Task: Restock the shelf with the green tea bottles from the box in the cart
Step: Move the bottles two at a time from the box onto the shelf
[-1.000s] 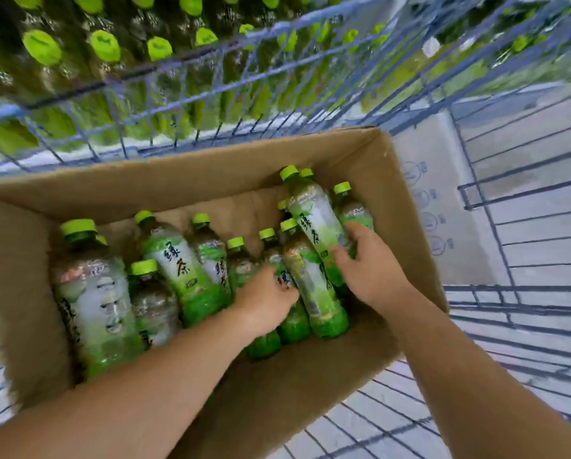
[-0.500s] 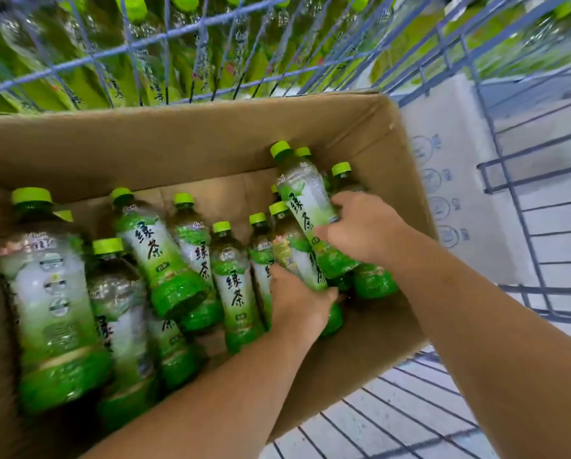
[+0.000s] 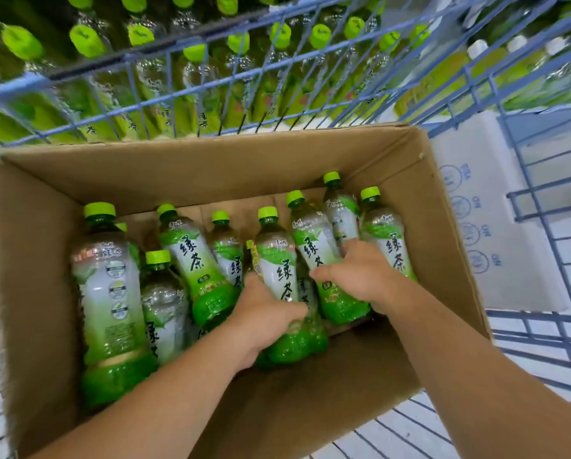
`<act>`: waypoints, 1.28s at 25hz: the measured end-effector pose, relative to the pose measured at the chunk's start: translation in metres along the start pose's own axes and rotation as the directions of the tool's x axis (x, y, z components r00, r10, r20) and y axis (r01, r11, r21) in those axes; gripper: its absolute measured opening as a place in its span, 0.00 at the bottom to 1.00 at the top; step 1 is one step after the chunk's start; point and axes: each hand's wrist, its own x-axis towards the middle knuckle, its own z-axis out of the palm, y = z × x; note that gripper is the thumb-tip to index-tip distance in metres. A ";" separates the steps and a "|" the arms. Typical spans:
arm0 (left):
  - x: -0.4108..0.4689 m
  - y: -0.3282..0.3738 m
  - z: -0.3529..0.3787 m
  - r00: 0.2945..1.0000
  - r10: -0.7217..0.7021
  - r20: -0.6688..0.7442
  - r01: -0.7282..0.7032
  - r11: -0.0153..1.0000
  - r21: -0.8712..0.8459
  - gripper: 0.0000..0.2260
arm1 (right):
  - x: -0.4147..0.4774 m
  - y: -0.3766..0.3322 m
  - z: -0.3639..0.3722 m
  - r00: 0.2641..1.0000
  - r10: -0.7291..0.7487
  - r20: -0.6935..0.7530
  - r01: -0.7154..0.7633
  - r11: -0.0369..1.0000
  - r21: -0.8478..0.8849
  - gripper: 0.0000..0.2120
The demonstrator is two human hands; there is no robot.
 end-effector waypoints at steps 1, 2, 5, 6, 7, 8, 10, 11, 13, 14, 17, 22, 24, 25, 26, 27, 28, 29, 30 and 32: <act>-0.008 0.003 -0.010 1.000 0.009 0.016 -0.009 1.000 -0.011 0.28 | -0.003 0.004 0.007 1.000 0.009 0.007 -0.009 0.997 0.077 0.36; -0.016 0.006 -0.019 0.999 0.022 0.035 -0.021 1.000 -0.011 0.30 | -0.011 0.005 0.013 1.000 0.018 0.009 -0.019 0.990 0.138 0.37; -0.042 0.013 -0.039 0.992 0.059 0.107 -0.056 0.998 -0.032 0.31 | -0.034 0.000 0.027 0.998 0.027 0.060 -0.046 0.940 0.339 0.40; -0.051 0.014 -0.046 0.989 0.084 0.125 -0.081 0.996 -0.033 0.29 | -0.042 -0.002 0.031 0.997 0.021 0.077 -0.049 0.922 0.385 0.42; -0.061 0.016 -0.055 0.986 0.098 0.136 -0.095 0.995 -0.029 0.28 | -0.051 -0.003 0.035 0.996 0.014 0.083 -0.051 0.886 0.462 0.45; -0.070 0.019 -0.065 0.983 0.120 0.140 -0.116 0.993 -0.035 0.27 | -0.057 -0.004 0.039 0.997 0.016 0.070 -0.051 0.844 0.535 0.45; -0.089 0.022 -0.085 0.980 0.150 0.130 -0.146 0.989 -0.039 0.24 | -0.080 -0.013 0.045 0.999 -0.015 0.036 -0.013 0.740 0.672 0.34; -0.101 0.025 -0.096 0.980 0.162 0.117 -0.158 0.987 -0.041 0.23 | -0.094 -0.018 0.048 0.999 -0.040 0.024 0.010 0.692 0.722 0.27; -0.126 0.031 -0.119 0.978 0.186 0.095 -0.184 0.982 -0.030 0.21 | -0.122 -0.030 0.056 0.999 -0.048 -0.007 0.036 0.639 0.769 0.25; -0.140 0.033 -0.131 0.973 0.209 0.098 -0.208 0.978 -0.020 0.20 | -0.135 -0.036 0.061 0.998 -0.054 -0.025 0.054 0.628 0.777 0.27; -0.178 0.040 -0.166 0.953 0.288 0.095 -0.289 0.957 -0.001 0.17 | -0.178 -0.071 0.074 0.993 -0.082 -0.084 0.117 0.694 0.711 0.27; -0.237 0.048 -0.234 0.942 0.335 0.012 -0.333 0.938 -0.099 0.17 | -0.242 -0.144 0.098 0.980 -0.142 -0.137 0.197 0.756 0.624 0.24; -0.263 0.051 -0.265 0.940 0.341 -0.020 -0.341 0.934 -0.109 0.16 | -0.269 -0.172 0.104 0.975 -0.164 -0.150 0.222 0.758 0.613 0.22; -0.276 0.052 -0.283 0.937 0.349 -0.035 -0.350 0.930 -0.112 0.16 | -0.284 -0.188 0.107 0.972 -0.175 -0.157 0.235 0.752 0.617 0.19; -0.288 0.052 -0.299 0.935 0.350 -0.054 -0.354 0.929 -0.110 0.15 | -0.295 -0.202 0.110 0.971 -0.179 -0.162 0.241 0.748 0.618 0.18; -0.300 0.051 -0.318 0.934 0.348 -0.075 -0.355 0.929 -0.109 0.15 | -0.309 -0.219 0.114 0.968 -0.194 -0.160 0.251 0.745 0.617 0.18; -0.310 0.050 -0.335 0.935 0.344 -0.089 -0.353 0.930 -0.107 0.16 | -0.320 -0.234 0.118 0.965 -0.203 -0.163 0.261 0.751 0.607 0.21; -0.318 0.049 -0.352 0.933 0.345 -0.101 -0.355 0.929 -0.105 0.17 | -0.330 -0.250 0.122 0.962 -0.216 -0.165 0.272 0.754 0.598 0.24; -0.325 0.049 -0.369 0.928 0.354 -0.115 -0.365 0.925 -0.100 0.17 | -0.338 -0.265 0.126 0.957 -0.236 -0.168 0.290 0.752 0.592 0.26; -0.335 0.046 -0.404 0.917 0.368 -0.154 -0.384 0.918 -0.098 0.16 | -0.352 -0.295 0.137 0.946 -0.271 -0.180 0.325 0.753 0.572 0.21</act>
